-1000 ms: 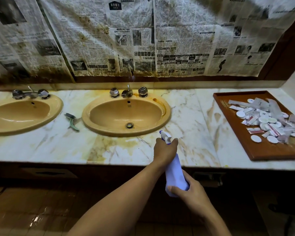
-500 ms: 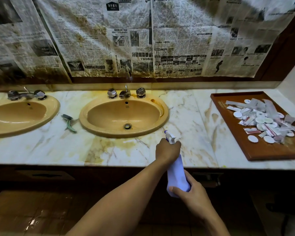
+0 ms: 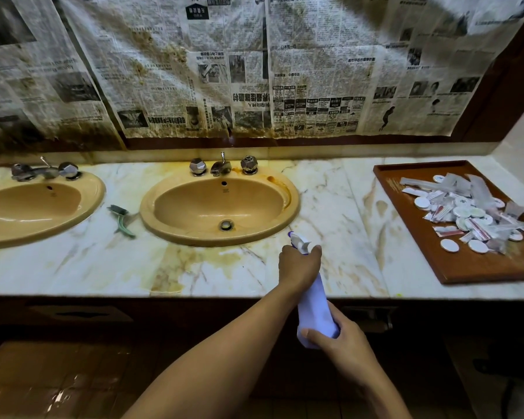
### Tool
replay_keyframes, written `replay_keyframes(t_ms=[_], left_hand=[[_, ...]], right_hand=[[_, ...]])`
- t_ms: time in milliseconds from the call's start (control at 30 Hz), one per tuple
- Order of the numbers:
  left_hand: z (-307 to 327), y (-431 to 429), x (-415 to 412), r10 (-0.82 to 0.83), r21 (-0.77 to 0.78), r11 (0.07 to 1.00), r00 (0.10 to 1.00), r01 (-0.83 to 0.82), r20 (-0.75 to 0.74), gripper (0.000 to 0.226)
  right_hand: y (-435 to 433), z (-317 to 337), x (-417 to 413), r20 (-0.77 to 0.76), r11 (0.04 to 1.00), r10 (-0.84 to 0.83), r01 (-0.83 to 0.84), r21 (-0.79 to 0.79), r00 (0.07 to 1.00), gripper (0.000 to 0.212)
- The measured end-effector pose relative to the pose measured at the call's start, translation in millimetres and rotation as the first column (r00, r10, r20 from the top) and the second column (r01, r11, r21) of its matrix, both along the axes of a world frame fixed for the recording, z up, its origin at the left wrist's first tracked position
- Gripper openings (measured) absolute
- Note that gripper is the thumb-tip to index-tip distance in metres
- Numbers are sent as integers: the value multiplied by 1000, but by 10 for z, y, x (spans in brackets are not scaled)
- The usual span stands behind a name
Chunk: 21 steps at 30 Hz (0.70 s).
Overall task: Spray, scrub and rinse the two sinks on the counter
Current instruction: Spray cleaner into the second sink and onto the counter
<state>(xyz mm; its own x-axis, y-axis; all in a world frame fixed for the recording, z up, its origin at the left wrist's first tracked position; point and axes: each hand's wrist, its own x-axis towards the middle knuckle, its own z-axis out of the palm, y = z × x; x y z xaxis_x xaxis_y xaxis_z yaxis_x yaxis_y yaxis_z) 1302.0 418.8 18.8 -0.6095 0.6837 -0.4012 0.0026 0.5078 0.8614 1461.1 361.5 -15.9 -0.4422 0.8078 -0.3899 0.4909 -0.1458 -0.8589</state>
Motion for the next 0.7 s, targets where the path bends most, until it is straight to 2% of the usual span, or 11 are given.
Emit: replay_keyframes(t_ms=[100,233,333,433,533,633,700], left_hand=[[1,-14,-13,2,-7,1000,1000,-2,-6,39],[53,-16,-37,-31,-75,997,994,23,-100,32],[89,-10,-36,-22,-67,998,997,17,-71,29],[99,2,-7,2,-21,1000,1000,-2,13,49],[121,30,27,23,-2,1000,999,-23,42,77],[106,80,32,-34,-34,999,999,35,6,53],[81,112,12,-37,-55,998,999,35,-32,42]], right_hand=[[12,7,-6,5,1000,1,-1,12,1000,105],[-14,2,-18,5,1000,-3,3,23,1000,103],[0,-2,-26,12,999,-4,4,38,1000,99],[30,19,-23,6,999,-12,12,43,1000,104],[43,42,-10,5,999,-14,13,46,1000,88],[57,43,3,-1,999,-20,20,45,1000,80],[70,30,8,9,999,-22,21,46,1000,85]])
